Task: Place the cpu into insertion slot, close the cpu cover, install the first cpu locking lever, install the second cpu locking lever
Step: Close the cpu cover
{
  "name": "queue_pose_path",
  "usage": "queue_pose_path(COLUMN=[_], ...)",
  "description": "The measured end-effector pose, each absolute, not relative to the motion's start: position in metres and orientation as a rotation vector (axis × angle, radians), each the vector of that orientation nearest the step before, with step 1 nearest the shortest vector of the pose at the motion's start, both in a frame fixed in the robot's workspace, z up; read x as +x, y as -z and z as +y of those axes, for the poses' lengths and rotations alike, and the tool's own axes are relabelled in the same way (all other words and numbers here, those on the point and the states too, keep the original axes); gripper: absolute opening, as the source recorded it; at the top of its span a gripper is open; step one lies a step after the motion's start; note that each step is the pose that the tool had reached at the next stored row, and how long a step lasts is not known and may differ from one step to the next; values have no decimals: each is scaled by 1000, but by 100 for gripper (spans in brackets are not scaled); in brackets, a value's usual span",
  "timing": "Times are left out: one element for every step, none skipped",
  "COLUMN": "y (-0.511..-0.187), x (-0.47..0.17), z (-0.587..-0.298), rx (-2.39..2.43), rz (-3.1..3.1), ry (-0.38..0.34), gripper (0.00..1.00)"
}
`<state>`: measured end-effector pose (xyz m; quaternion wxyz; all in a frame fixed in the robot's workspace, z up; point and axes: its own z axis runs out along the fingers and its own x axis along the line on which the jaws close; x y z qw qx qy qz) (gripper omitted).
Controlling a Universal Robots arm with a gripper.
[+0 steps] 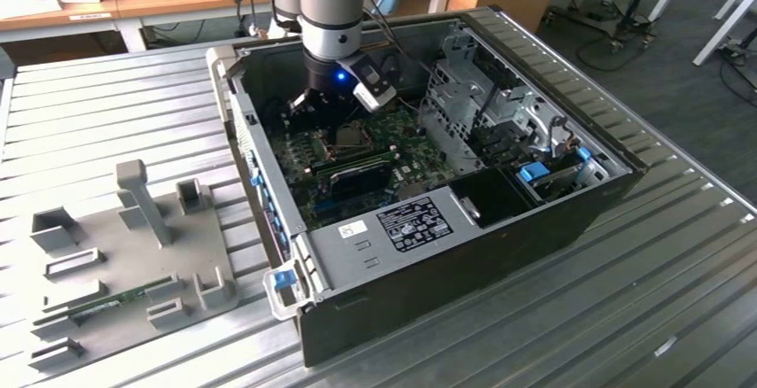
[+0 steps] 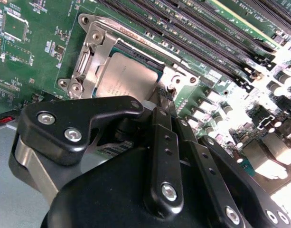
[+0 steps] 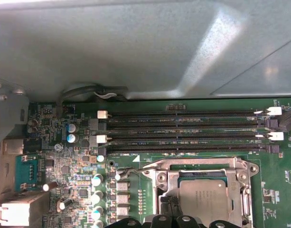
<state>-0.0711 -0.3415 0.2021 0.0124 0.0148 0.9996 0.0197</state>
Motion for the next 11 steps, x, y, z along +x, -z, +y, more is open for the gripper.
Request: queue_pose_path(y=[-202,-202,-202,-202,-202,-202,-201,-201,-200,-200,-200], x=[-71,-71,-71,-71,-71,-71,-71,-71,-71,-71,-71], z=[-341,-341,-341,-341,-341,-341,-341,-341,-341,-341,-341], rx=[46,46,46,46,46,46,46,46,46,46,46], rz=[3116,3116,3116,3116,3116,3115,3115,3115,3116,3116,3116], ry=[-62,-62,-62,-62,-62,-62,-62,-62,-62,-62,-62], gripper=[11,11,11,11,11,11,11,11,11,11,11])
